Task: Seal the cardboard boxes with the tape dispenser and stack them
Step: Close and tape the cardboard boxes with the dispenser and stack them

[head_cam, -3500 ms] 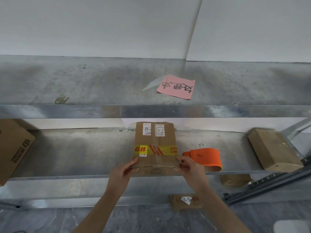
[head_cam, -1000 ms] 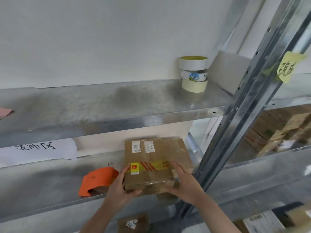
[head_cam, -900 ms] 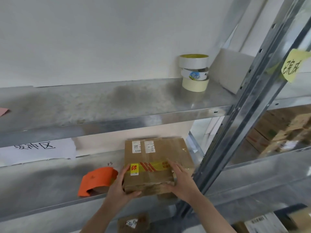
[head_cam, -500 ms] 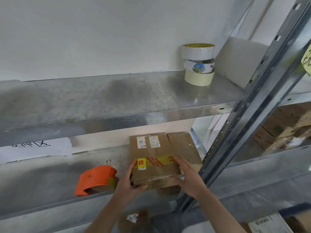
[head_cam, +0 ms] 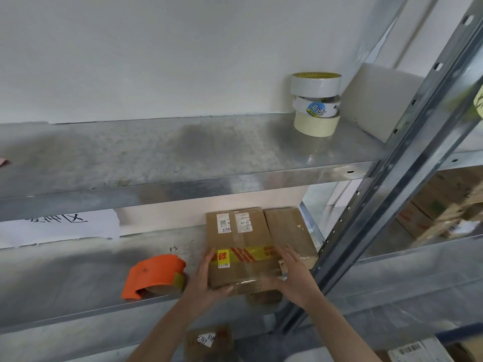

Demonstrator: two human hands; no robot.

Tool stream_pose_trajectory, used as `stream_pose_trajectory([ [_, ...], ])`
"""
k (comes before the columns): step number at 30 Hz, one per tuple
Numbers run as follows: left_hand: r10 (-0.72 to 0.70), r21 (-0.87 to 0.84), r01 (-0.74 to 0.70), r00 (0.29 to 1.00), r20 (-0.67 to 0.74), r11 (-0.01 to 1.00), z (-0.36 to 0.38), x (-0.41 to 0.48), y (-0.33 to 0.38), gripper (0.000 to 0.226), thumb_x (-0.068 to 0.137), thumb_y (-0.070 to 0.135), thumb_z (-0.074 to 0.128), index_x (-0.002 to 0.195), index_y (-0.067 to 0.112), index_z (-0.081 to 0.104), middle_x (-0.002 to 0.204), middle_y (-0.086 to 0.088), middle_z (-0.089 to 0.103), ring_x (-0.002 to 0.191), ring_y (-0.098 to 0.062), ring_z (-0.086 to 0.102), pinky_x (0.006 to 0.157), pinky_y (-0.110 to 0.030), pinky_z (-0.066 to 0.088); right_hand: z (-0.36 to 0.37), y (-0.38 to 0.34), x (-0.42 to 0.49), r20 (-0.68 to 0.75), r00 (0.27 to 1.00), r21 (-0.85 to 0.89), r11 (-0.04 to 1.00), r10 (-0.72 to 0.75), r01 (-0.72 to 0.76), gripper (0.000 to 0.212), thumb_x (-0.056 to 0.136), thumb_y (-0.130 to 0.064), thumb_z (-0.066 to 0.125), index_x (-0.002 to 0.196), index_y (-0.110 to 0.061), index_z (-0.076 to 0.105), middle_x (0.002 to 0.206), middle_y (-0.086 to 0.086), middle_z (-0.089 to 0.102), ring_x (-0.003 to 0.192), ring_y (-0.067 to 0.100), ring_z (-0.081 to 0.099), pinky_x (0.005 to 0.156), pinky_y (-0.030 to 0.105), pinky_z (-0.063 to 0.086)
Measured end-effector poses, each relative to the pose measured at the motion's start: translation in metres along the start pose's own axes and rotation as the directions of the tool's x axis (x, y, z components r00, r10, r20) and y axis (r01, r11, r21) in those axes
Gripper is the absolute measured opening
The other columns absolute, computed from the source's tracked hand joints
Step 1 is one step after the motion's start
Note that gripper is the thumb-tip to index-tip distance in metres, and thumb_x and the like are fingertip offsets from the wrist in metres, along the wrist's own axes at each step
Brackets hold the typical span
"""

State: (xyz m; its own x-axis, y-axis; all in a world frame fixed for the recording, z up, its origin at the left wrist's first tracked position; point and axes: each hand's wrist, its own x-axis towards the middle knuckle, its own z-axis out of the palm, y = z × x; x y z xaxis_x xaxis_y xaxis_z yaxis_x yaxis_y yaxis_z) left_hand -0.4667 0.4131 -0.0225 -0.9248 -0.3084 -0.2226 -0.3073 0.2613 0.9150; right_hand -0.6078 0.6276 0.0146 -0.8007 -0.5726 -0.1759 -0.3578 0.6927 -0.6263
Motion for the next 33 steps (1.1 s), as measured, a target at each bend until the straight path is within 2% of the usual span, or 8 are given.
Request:
stream_pose_trajectory([
  [4, 0.068, 0.064, -0.065, 0.997, -0.046, 0.996, 0.000, -0.004, 0.018, 0.108, 0.072, 0.045, 0.079, 0.149, 0.043, 0.004, 0.154, 0.025, 0.001, 0.138, 0.000, 0.020, 0.110, -0.023, 0.026, -0.011, -0.019, -0.009, -0.070, 0.998, 0.086, 0.996, -0.007, 0.013, 0.087, 0.079, -0.064, 0.064, 0.151, -0.038, 0.024, 0.157, -0.014, 0.025, 0.146, 0.013, 0.022, 0.117, 0.047, 0.029],
  [11, 0.173, 0.095, -0.163, 0.979, -0.111, 0.982, -0.033, -0.036, 0.042, 0.099, 0.076, 0.040, 0.077, 0.149, 0.038, 0.010, 0.153, 0.023, 0.001, 0.140, 0.002, 0.005, 0.118, -0.029, 0.011, -0.016, -0.065, -0.048, -0.140, 0.988, 0.068, 0.995, -0.062, 0.072, 0.087, 0.077, -0.070, 0.060, 0.149, -0.040, 0.024, 0.157, -0.014, 0.024, 0.147, 0.015, 0.019, 0.116, 0.046, 0.029],
  [16, 0.201, 0.132, -0.182, 0.968, -0.149, 0.974, -0.089, -0.082, 0.027, 0.089, 0.073, 0.045, 0.077, 0.140, 0.043, 0.020, 0.158, 0.012, 0.015, 0.139, -0.002, 0.021, 0.110, -0.018, 0.019, 0.020, -0.102, -0.090, -0.188, 0.969, -0.008, 0.987, -0.160, 0.162, 0.071, 0.082, -0.061, 0.062, 0.140, -0.052, 0.021, 0.152, -0.020, 0.026, 0.145, 0.013, 0.022, 0.117, 0.041, 0.027],
  [20, 0.202, 0.103, -0.186, 0.963, -0.180, 0.977, -0.153, -0.136, 0.002, 0.100, 0.060, 0.075, 0.069, 0.142, 0.044, 0.021, 0.153, 0.015, 0.018, 0.142, -0.007, 0.020, 0.111, -0.020, 0.018, 0.067, -0.165, -0.114, -0.231, 0.956, -0.035, 0.983, -0.181, 0.178, 0.092, 0.070, -0.079, 0.045, 0.148, -0.031, 0.033, 0.154, -0.009, 0.029, 0.146, 0.015, 0.020, 0.118, 0.037, 0.021],
  [23, 0.222, 0.117, -0.200, 0.949, -0.222, 0.973, -0.204, -0.184, -0.019, 0.096, 0.071, 0.059, 0.073, 0.147, 0.032, 0.022, 0.152, 0.020, 0.015, 0.141, 0.003, 0.013, 0.109, -0.012, 0.012, 0.109, -0.223, -0.128, -0.219, 0.958, 0.043, 0.980, -0.183, 0.196, 0.090, 0.073, -0.078, 0.052, 0.148, -0.032, 0.032, 0.156, -0.008, 0.028, 0.146, 0.014, 0.019, 0.118, 0.040, 0.024],
  [26, 0.204, 0.132, -0.178, 0.952, -0.227, 0.975, -0.260, -0.232, -0.042, 0.086, 0.081, 0.034, 0.073, 0.148, 0.033, 0.018, 0.152, 0.023, 0.013, 0.139, 0.006, 0.012, 0.113, -0.016, 0.012, 0.156, -0.284, -0.141, -0.202, 0.957, 0.064, 0.973, -0.207, 0.224, 0.081, 0.080, -0.056, 0.069, 0.148, -0.032, 0.031, 0.156, -0.006, 0.028, 0.145, 0.015, 0.020, 0.118, 0.040, 0.024],
  [31, 0.175, 0.177, -0.122, 0.927, -0.331, 0.977, -0.362, -0.309, -0.093, 0.086, 0.082, 0.036, 0.073, 0.149, 0.033, 0.020, 0.155, 0.016, 0.020, 0.142, 0.000, 0.020, 0.118, -0.027, 0.019, 0.234, -0.374, -0.162, -0.155, 0.951, 0.063, 0.958, -0.266, 0.278, 0.080, 0.080, -0.048, 0.072, 0.148, -0.026, 0.034, 0.155, -0.002, 0.030, 0.145, 0.018, 0.023, 0.119, 0.044, 0.022],
  [33, 0.149, 0.205, -0.075, 0.914, -0.378, 0.976, -0.399, -0.340, -0.113, 0.082, 0.083, 0.040, 0.071, 0.148, 0.036, 0.021, 0.154, 0.016, 0.024, 0.140, 0.001, 0.023, 0.114, -0.024, 0.023, 0.264, -0.407, -0.167, -0.125, 0.947, 0.035, 0.953, -0.296, 0.302, 0.081, 0.081, -0.051, 0.071, 0.148, -0.022, 0.035, 0.155, 0.000, 0.030, 0.145, 0.019, 0.023, 0.119, 0.044, 0.020],
])
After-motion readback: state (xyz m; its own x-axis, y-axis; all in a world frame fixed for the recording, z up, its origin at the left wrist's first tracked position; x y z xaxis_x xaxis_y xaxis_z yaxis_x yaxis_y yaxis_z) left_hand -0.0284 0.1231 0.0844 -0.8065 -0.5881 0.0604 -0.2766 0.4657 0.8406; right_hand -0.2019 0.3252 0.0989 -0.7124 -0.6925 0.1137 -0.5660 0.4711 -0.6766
